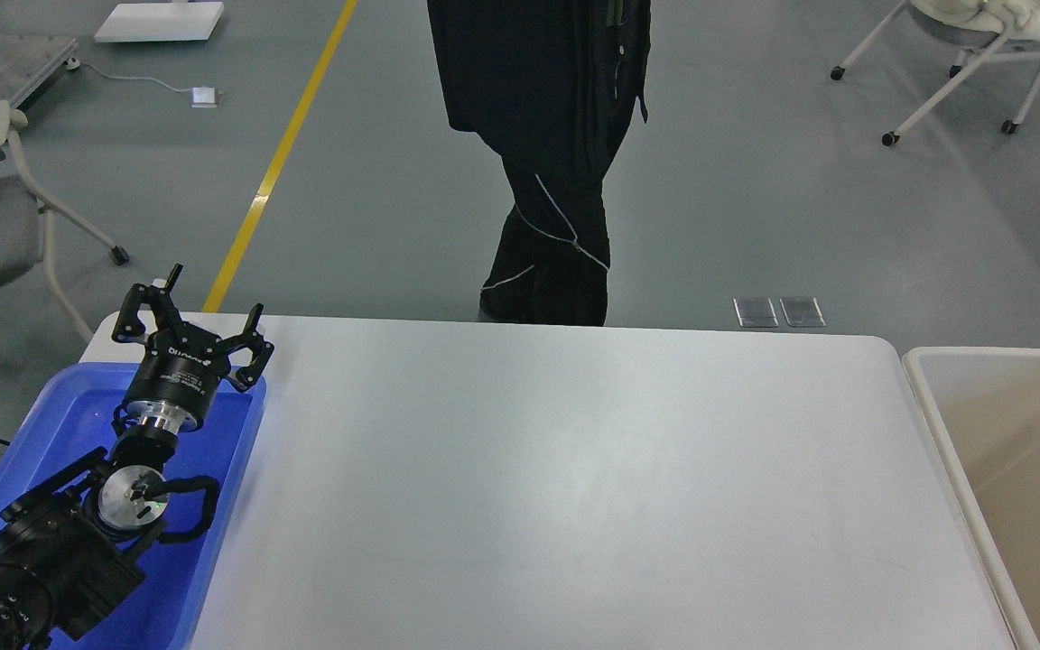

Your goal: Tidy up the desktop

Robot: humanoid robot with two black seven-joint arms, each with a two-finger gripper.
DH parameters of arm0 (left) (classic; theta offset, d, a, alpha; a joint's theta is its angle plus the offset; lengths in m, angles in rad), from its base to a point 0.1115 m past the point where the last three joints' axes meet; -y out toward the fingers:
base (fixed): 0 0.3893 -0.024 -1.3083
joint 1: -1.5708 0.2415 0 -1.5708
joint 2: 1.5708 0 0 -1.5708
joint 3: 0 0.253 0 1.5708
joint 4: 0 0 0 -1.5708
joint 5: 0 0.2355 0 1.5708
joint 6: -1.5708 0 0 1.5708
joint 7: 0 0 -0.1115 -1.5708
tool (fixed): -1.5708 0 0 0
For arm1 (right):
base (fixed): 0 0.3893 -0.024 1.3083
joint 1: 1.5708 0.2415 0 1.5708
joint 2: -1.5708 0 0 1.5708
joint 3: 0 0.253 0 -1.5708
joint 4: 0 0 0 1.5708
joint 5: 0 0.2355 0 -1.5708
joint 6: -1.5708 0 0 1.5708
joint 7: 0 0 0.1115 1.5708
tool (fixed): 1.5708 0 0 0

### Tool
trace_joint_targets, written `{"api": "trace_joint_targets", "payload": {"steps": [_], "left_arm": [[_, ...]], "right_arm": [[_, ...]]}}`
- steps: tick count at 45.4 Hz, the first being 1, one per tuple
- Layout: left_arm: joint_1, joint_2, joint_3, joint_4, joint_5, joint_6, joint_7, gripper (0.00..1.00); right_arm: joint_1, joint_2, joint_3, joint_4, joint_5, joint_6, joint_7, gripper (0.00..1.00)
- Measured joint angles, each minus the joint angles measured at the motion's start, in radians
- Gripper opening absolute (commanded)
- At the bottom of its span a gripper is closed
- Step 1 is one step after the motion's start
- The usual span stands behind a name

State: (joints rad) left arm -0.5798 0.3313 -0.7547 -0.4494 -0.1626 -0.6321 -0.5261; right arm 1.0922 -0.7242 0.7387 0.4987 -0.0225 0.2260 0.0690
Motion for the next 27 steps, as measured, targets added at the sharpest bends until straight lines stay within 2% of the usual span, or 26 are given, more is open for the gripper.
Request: {"api": "trace_joint_targets", "payload": {"steps": [8, 13, 19, 27], "left_arm": [[0.0, 0.0, 0.0, 0.0, 0.0, 0.0, 0.0, 1.0], [0.0, 0.0, 0.0, 0.0, 0.0, 0.0, 0.0, 1.0], [0.0, 0.0, 0.0, 0.0, 0.0, 0.0, 0.0, 1.0], [0.0, 0.0, 0.0, 0.0, 0.0, 0.0, 0.0, 1.0]], "right_arm": [[-0.149, 0.026, 0.07, 0.052, 0.008, 0.047, 0.149, 1.0], [-0.25, 0.06, 0.097, 0.068, 0.011, 0.066, 0.207, 1.0], [-0.358, 0.108, 0.115, 0.079, 0.012, 0.081, 0.246, 1.0], [-0.445, 0.161, 0.126, 0.086, 0.013, 0.104, 0.27, 1.0]]}}
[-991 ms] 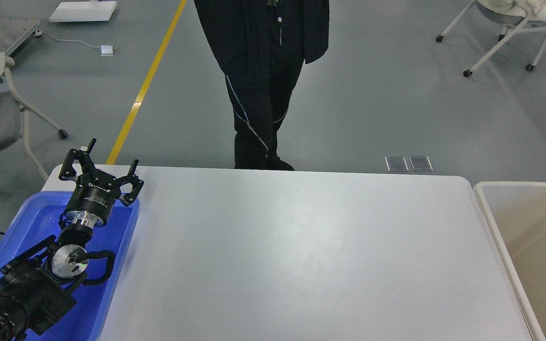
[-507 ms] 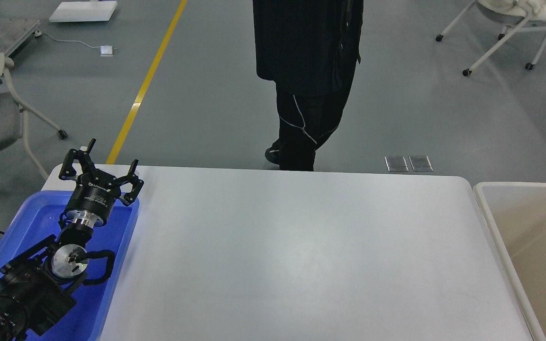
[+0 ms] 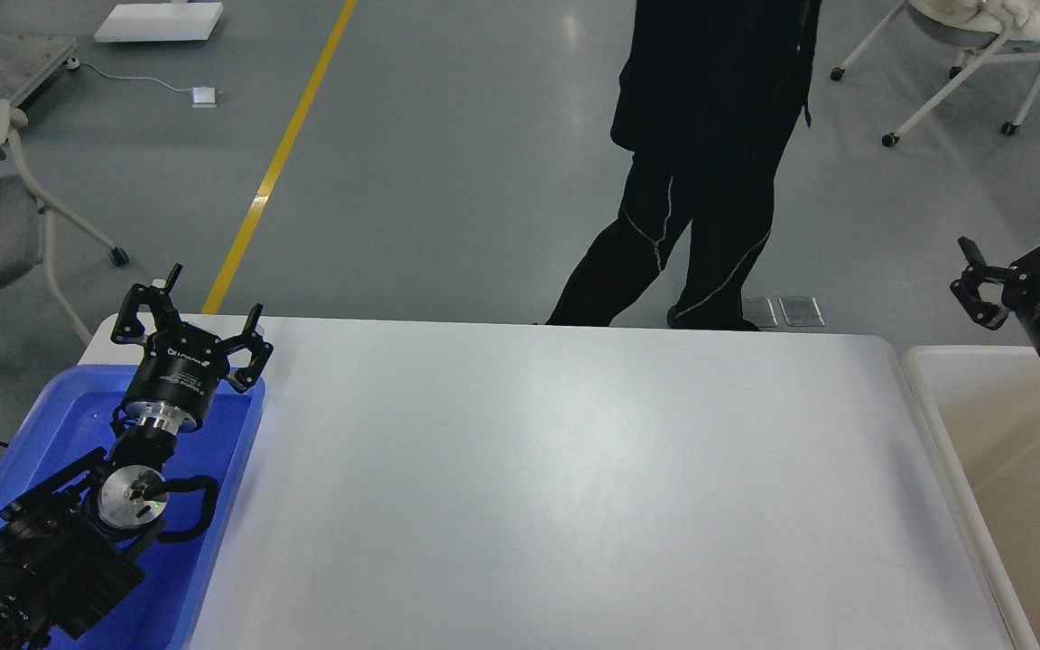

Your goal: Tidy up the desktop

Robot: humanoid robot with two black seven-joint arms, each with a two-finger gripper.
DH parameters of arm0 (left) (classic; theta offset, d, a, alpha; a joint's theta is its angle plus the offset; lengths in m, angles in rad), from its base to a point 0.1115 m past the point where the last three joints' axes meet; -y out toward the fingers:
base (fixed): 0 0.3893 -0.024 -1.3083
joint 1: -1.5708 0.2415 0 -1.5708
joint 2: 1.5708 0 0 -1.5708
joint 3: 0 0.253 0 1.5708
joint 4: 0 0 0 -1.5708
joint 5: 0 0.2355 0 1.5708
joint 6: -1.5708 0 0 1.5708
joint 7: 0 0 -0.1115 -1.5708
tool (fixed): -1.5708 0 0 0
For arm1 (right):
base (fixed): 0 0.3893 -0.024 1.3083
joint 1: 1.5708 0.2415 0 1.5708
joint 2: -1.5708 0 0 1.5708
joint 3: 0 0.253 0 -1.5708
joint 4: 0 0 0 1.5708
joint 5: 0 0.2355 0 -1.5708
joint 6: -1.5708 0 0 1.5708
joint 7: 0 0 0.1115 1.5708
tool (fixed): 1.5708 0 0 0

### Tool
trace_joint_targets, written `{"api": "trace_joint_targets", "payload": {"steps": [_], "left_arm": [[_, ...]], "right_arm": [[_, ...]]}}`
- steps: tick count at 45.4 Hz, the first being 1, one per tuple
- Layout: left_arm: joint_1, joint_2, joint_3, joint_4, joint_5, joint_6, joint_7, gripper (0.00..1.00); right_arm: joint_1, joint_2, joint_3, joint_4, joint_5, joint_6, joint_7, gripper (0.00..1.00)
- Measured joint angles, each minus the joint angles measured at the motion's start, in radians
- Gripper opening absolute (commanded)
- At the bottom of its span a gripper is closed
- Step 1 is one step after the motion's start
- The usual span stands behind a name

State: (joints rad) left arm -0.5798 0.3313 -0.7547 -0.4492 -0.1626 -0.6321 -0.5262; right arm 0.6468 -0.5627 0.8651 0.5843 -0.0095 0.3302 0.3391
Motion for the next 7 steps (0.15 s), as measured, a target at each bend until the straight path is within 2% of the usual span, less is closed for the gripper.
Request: {"api": "trace_joint_targets", "payload": {"steps": [7], "left_arm": [[0.0, 0.0, 0.0, 0.0, 0.0, 0.0, 0.0, 1.0]], "right_arm": [[-0.032, 0.024, 0.007, 0.002, 0.001, 0.013, 0.01, 1.0]]}}
